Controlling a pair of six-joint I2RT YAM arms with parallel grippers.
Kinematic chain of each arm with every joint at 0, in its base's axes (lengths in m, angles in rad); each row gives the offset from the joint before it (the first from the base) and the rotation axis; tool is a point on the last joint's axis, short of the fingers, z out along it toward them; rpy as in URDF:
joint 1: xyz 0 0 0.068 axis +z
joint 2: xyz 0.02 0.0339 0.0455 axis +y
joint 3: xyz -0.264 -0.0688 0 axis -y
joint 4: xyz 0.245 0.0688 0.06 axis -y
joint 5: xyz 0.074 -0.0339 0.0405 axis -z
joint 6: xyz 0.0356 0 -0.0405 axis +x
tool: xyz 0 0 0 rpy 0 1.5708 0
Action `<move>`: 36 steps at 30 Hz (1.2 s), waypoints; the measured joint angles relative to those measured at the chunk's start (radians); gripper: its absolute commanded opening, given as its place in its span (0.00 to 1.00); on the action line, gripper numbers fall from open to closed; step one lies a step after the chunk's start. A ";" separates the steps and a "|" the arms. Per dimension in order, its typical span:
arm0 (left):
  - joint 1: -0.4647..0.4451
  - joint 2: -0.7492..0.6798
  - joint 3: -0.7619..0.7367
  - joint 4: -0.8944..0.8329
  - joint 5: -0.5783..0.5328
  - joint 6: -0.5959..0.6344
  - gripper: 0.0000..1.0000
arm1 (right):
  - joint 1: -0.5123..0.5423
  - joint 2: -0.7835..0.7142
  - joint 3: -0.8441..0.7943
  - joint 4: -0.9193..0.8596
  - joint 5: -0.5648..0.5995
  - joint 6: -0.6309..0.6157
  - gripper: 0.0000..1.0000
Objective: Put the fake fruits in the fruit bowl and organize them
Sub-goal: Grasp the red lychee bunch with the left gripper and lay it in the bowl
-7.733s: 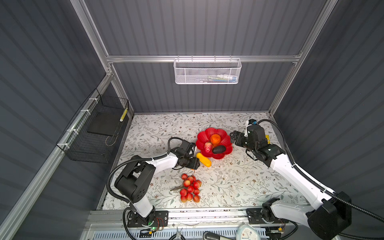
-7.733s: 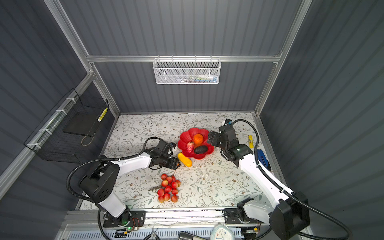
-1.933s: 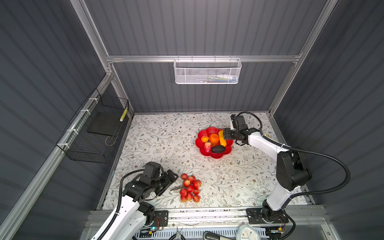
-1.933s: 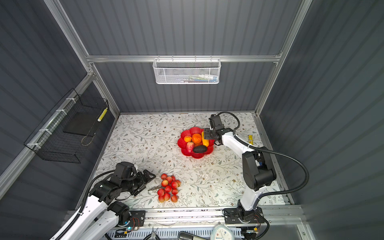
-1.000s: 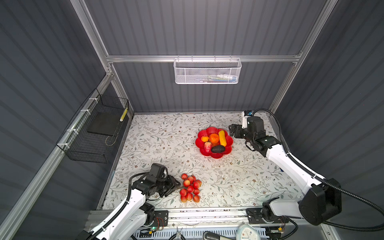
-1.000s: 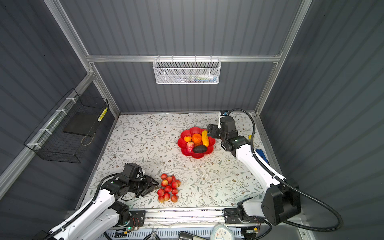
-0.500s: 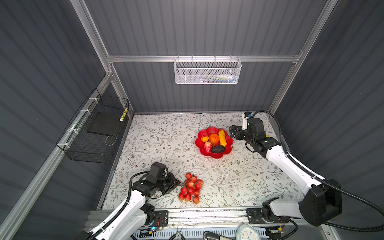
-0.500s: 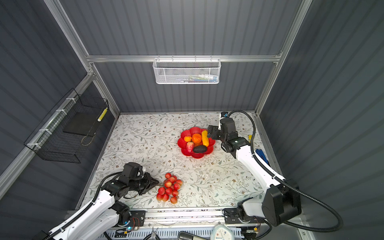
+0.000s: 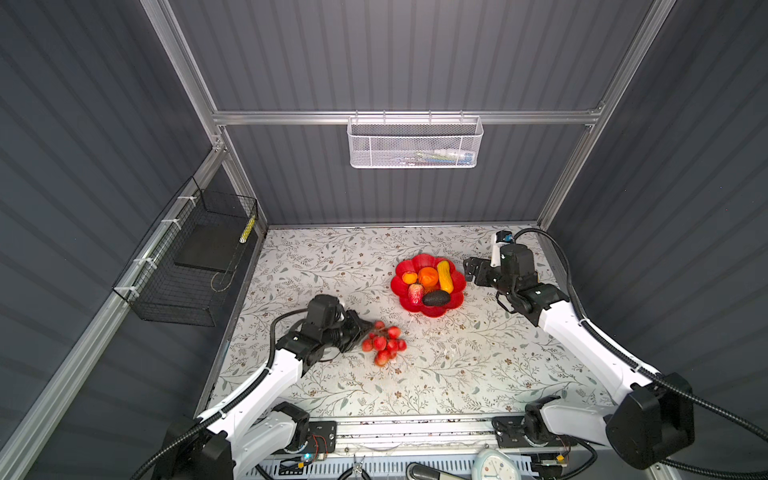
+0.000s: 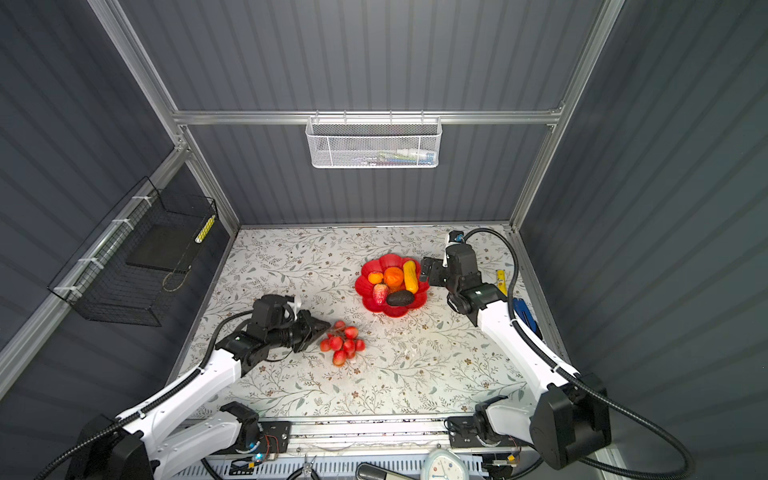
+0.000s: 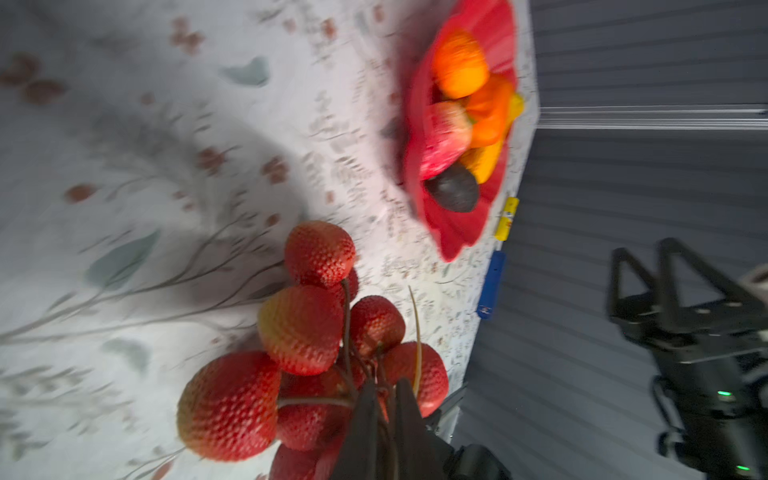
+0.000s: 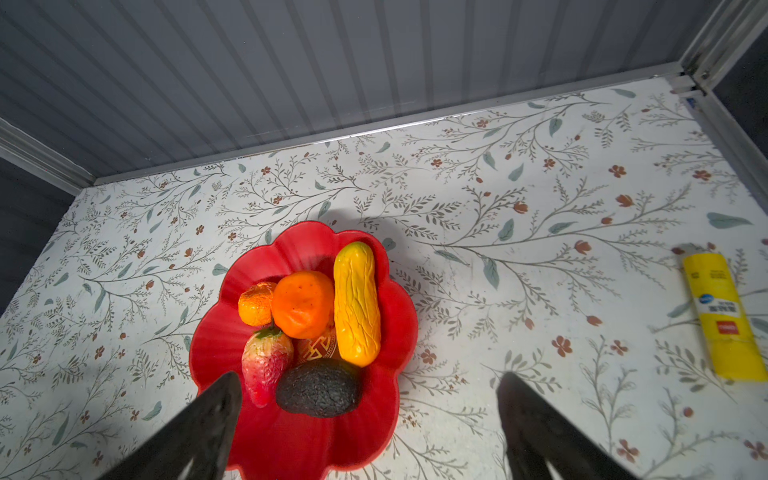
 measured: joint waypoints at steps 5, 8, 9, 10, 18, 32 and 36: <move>0.000 0.182 0.289 0.046 0.100 0.128 0.00 | -0.037 -0.123 -0.087 -0.002 -0.009 0.022 0.99; 0.000 0.307 0.424 0.081 0.166 0.195 0.00 | -0.059 -0.193 -0.107 -0.014 -0.010 0.027 0.99; 0.000 0.351 0.460 0.093 0.187 0.213 0.00 | -0.066 -0.210 -0.108 -0.019 -0.009 0.028 0.99; 0.000 0.392 0.489 0.106 0.207 0.226 0.00 | -0.072 -0.225 -0.108 -0.022 -0.010 0.030 0.99; -0.010 0.769 0.622 0.321 0.322 0.240 0.00 | -0.110 -0.294 -0.145 -0.047 -0.015 0.043 0.99; -0.039 0.990 0.754 0.415 0.309 0.259 0.86 | -0.130 -0.290 -0.154 -0.077 -0.025 0.045 0.99; -0.037 0.986 0.821 0.357 0.258 0.316 1.00 | -0.136 -0.275 -0.155 -0.076 -0.024 0.045 0.99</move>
